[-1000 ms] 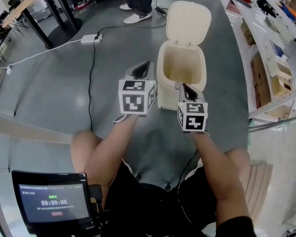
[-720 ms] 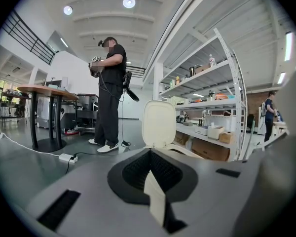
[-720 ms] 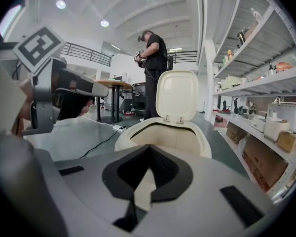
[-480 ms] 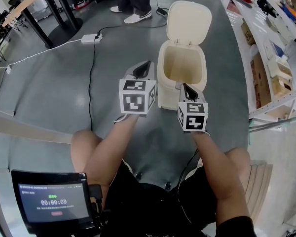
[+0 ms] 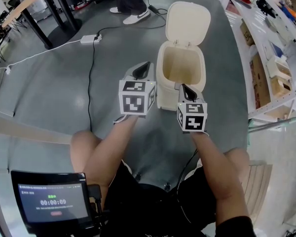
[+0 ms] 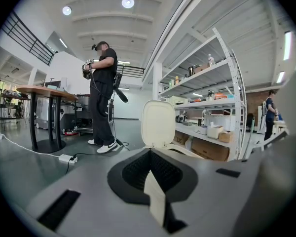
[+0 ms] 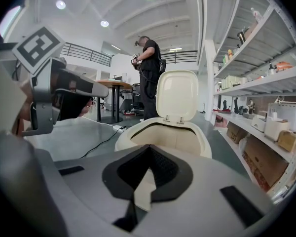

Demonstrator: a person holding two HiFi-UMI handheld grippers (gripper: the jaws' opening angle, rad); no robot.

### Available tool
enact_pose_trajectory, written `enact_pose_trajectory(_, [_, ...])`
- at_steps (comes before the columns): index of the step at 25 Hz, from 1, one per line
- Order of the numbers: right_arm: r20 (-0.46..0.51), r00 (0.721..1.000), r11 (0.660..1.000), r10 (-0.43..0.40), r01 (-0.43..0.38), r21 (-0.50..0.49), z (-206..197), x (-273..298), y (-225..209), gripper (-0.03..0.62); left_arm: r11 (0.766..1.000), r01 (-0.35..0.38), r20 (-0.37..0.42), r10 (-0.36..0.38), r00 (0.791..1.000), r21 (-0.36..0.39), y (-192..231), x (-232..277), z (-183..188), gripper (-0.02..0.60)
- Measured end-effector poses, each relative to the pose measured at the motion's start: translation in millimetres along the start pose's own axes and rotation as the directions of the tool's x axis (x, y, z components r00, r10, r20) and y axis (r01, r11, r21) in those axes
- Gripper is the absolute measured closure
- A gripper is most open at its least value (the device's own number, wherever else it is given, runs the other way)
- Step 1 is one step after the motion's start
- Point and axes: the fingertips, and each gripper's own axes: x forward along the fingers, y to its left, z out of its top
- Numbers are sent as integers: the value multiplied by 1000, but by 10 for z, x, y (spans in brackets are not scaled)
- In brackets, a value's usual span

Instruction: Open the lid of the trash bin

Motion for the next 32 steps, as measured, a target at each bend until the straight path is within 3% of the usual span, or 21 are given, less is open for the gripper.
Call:
enact_pose_trajectory(24, [-20,1000,1000,19,-19,-19,62,5,12,591,1000,-5,3,5,1000,-4,6,2,26,583])
enact_pose_trajectory(32, [66,998,1000,-5,5,-4,375,-109,-72,591,1000,-2,10,2,1000,-4,7,-15,34,583])
